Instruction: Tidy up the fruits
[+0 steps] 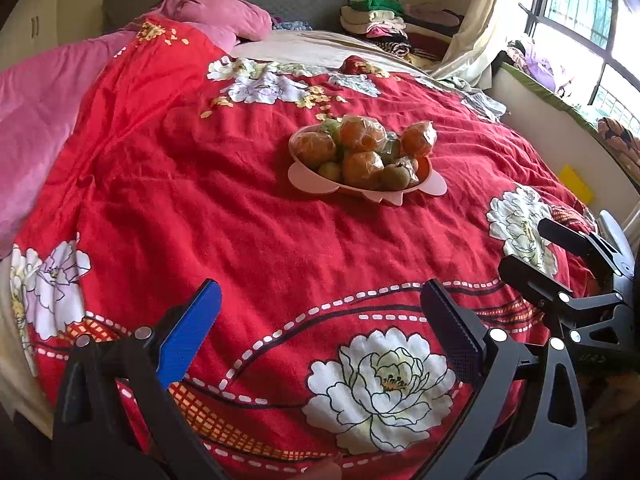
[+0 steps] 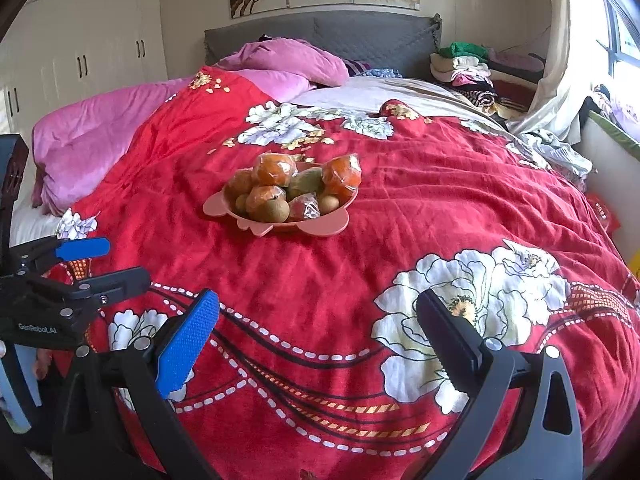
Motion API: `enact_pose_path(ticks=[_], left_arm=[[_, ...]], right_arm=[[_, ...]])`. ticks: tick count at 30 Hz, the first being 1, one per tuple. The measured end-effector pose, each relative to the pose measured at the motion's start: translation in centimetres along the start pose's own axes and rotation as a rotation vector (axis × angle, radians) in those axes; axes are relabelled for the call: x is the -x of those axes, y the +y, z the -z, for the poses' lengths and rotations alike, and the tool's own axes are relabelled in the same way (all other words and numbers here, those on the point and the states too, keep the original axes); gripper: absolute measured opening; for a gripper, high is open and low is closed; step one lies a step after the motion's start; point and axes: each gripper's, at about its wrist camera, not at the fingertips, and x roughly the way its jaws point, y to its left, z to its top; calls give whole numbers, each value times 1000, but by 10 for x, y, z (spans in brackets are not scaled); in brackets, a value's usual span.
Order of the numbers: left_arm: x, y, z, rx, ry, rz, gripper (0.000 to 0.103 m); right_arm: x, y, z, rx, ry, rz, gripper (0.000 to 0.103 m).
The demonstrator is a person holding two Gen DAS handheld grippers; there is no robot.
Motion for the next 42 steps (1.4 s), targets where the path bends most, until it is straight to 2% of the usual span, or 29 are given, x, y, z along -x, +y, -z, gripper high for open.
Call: enact_pose_path(ticks=[42], left_arm=[[1,1,-2,4,13,-16,93]], right_arm=[[1,-7,2,-16,2,6,99]])
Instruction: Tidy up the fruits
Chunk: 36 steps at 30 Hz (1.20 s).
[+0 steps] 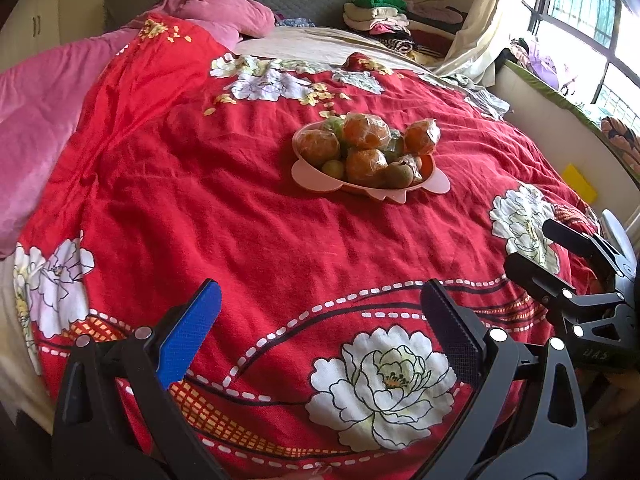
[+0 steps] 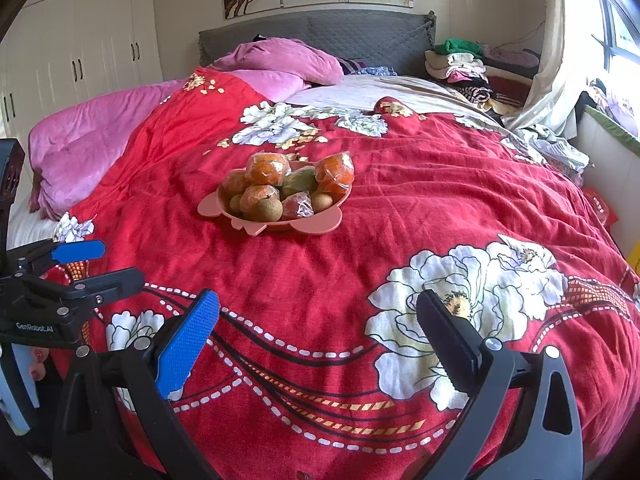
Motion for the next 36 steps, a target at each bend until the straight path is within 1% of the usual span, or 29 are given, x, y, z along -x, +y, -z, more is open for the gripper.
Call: enact_pose_path(ticks=[15,36], left_arm=[[1,-2,0,-5,-2,0,94],[1,-1,-1,-11,4,-23,94]], right_arm=[[0,-2,0,-10,3,2,99],[0,-4,0,-14,3,-1,99]])
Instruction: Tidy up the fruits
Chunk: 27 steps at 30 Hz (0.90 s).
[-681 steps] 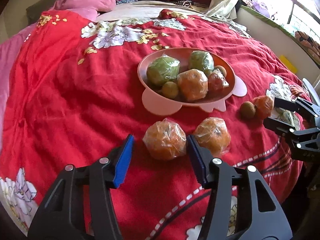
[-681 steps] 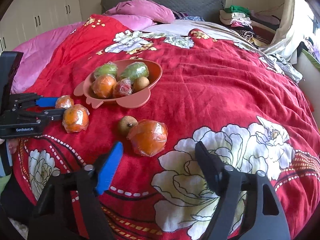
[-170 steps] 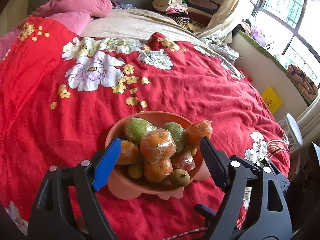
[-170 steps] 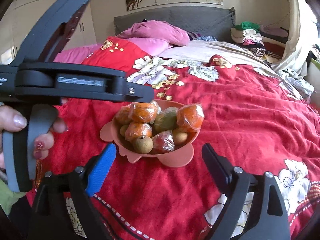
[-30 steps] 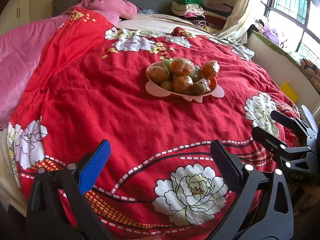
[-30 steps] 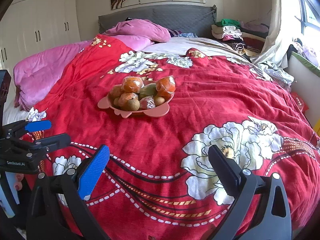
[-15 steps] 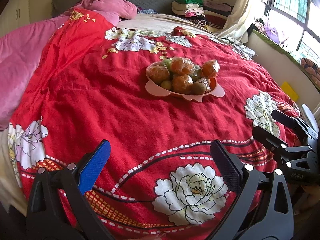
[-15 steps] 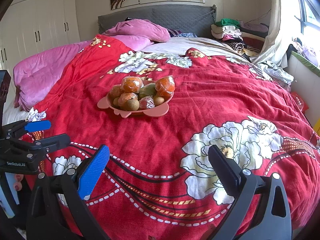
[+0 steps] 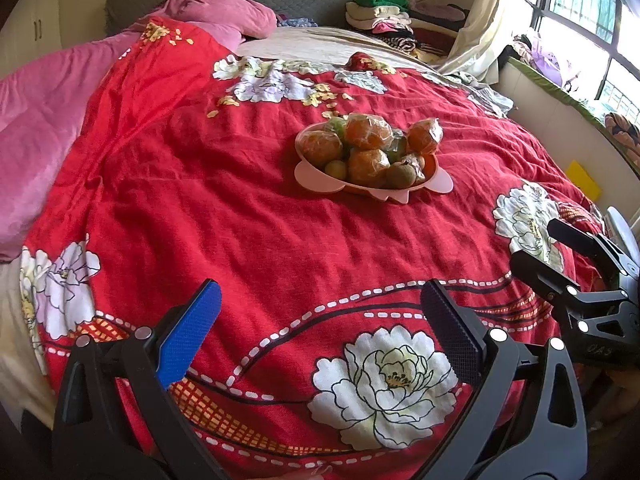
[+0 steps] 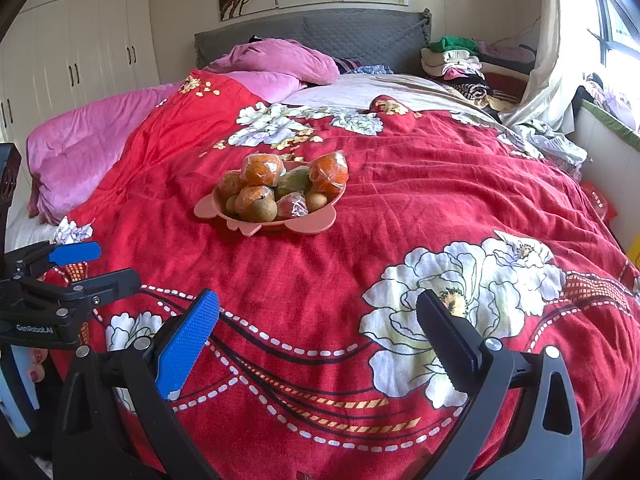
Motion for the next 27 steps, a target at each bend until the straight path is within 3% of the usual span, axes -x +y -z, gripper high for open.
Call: enact_pose_path(ticks=[19,25,27], left_arm=[[2,-1,-3,9,-7,22,94],[6,1,-7,40,-35,-5,94],[8,7,-12,76,-46,33,94]], right_arm=[[0,-2,0,-3,0,2,99],[0,-3,1,-5,0,4,99],[0,-4,1,-6,2,9,99]])
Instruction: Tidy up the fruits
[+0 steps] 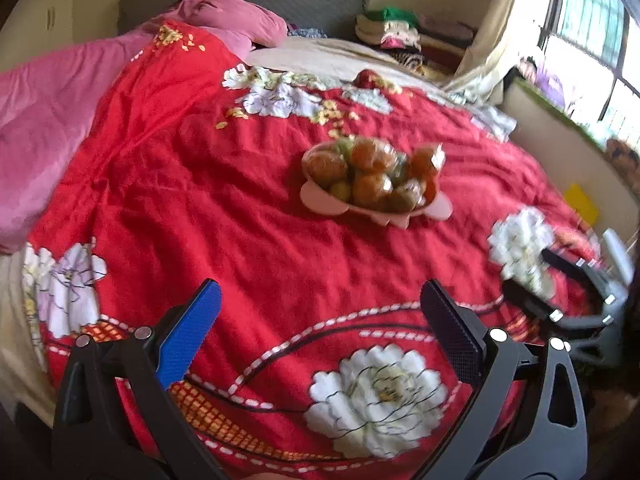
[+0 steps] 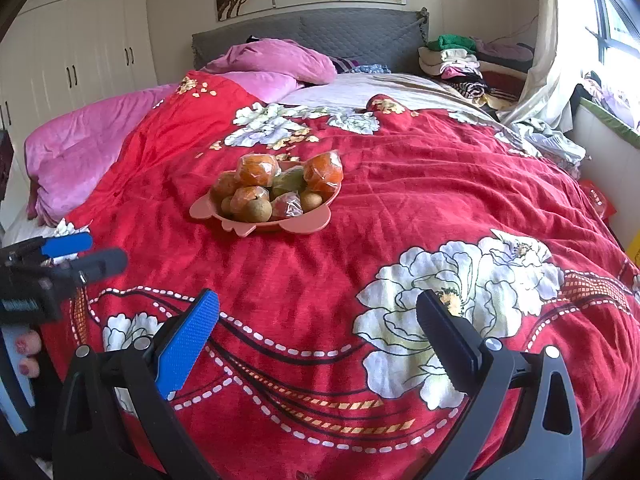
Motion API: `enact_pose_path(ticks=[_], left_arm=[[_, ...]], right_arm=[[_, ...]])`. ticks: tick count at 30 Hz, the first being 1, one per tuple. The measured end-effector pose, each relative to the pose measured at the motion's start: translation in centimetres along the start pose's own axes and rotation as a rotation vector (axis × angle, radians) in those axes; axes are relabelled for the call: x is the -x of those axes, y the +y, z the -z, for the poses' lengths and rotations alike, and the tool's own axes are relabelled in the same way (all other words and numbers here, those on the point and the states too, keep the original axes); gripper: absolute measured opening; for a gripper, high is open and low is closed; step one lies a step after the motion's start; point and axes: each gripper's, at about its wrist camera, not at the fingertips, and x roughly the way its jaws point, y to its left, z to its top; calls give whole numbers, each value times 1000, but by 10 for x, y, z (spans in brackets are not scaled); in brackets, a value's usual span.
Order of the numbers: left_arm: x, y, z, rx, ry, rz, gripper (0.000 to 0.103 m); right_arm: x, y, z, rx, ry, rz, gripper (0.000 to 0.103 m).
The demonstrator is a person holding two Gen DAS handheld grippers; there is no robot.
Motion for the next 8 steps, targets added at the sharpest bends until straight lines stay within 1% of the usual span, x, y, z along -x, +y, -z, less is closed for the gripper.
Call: enact_pose_path(ticks=[1,4,6,7,8], left_arm=[[-1,3,-3,8,2,-4,94],[-15,24,-20,28,16,-85,94],[-26,41,-31,33,11,-133,94],[-36,52,-39,25,11,-185,94],[-44,59,-44,13,12,-215,94]], right_arm=[[-1,-2,0,-2,1,4,99],[-7,-13,-4,-13,5,20,99],[-14,-25,-11,-8,4,63,99],[-19,-35,-16,-8,1,96,99],[-24,-43,-20,-13,4,121,99]])
